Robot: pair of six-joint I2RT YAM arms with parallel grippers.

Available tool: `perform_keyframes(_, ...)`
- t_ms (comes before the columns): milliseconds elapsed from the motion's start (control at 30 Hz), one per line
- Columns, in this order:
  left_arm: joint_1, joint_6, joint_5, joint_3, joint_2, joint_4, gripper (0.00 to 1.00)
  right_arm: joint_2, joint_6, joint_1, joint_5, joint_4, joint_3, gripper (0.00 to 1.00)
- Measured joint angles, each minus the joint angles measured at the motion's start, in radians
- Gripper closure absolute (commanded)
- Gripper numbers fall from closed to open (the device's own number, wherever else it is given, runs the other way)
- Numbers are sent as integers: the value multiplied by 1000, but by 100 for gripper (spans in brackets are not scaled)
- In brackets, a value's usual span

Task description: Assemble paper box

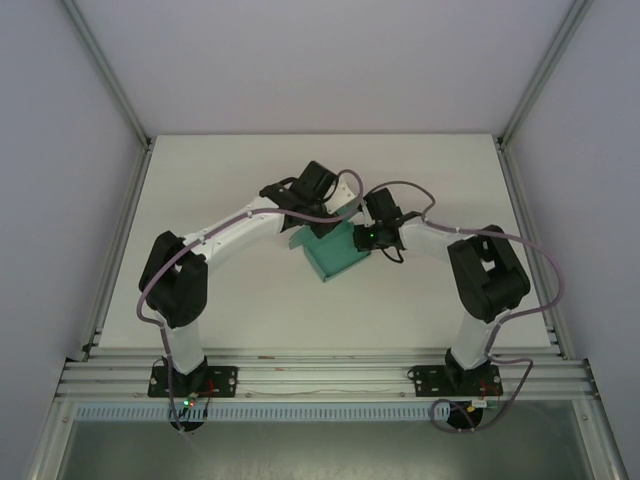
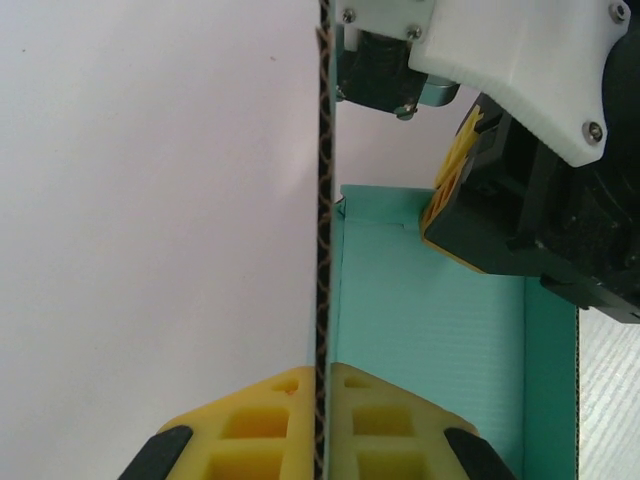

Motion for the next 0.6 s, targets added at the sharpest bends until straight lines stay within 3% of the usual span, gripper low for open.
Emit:
perform_keyframes(267, 27, -24, -7, 3, 0, -11, 100, 50, 5, 84, 165, -27, 54, 83)
perform_keyframes(533, 30, -15, 10, 3, 0, -11, 100, 71, 12, 92, 188, -45, 56, 75)
perform_keyframes(600, 31, -11, 10, 3, -1, -12, 100, 71, 15, 92, 187, -45, 56, 83)
